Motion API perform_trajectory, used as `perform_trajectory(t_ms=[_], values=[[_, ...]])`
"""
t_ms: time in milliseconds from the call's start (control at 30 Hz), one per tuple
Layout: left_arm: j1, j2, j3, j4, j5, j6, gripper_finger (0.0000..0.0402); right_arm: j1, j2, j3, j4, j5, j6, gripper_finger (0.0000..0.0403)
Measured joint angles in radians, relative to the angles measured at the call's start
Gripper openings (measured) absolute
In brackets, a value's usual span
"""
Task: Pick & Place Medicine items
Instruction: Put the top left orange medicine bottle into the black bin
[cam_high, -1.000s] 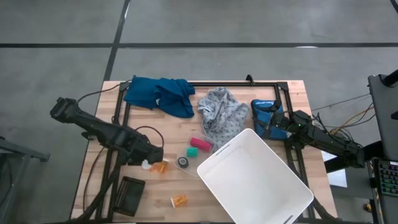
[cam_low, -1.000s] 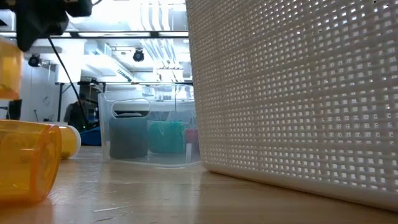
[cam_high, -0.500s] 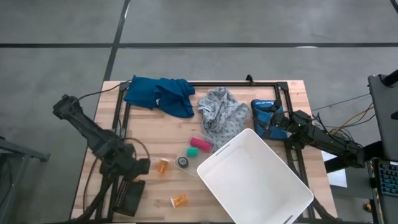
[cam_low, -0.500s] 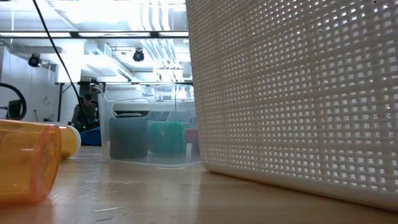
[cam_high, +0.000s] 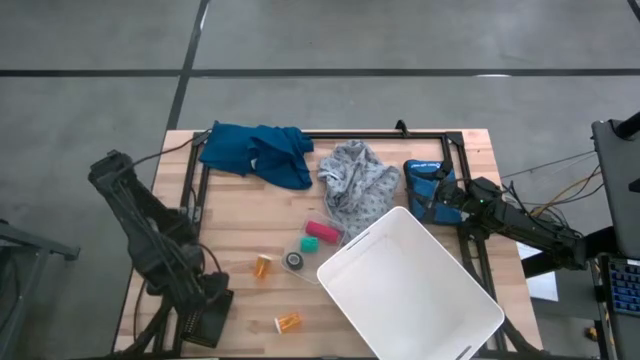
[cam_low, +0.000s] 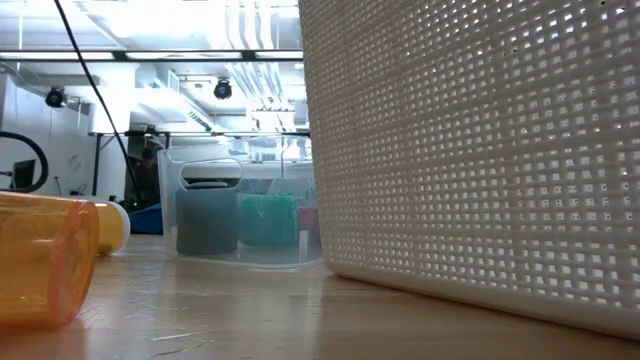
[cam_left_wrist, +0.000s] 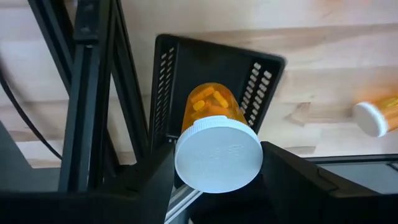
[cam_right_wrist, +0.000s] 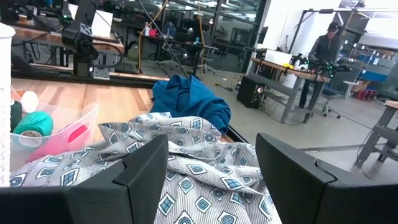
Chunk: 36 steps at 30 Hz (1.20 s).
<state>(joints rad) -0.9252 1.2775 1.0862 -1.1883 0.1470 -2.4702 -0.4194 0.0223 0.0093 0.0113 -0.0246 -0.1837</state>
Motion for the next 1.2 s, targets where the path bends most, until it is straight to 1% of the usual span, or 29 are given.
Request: perform_trajectory(t_ms=[133,400,700,1200], values=[[-0.005,0.001,-0.040,0.048,0.010,0.001,0.0226,0.000,0.000,0.000,0.000,0.000,0.000,0.0240],[-0.007,0.001,-0.105,0.085,0.009,0.005,0.0226,0.000,0.000,0.000,0.000,0.000,-0.001,0.0240],[-0.017,0.001,-0.215,0.235,0.003,0.011,0.0226,0.000,0.000,0.000,0.000,0.000,0.000,0.0240],[-0.020,0.001,-0.254,0.237,0.011,0.031,0.0226,0.000,0.000,0.000,0.000,0.000,0.000,0.0240]])
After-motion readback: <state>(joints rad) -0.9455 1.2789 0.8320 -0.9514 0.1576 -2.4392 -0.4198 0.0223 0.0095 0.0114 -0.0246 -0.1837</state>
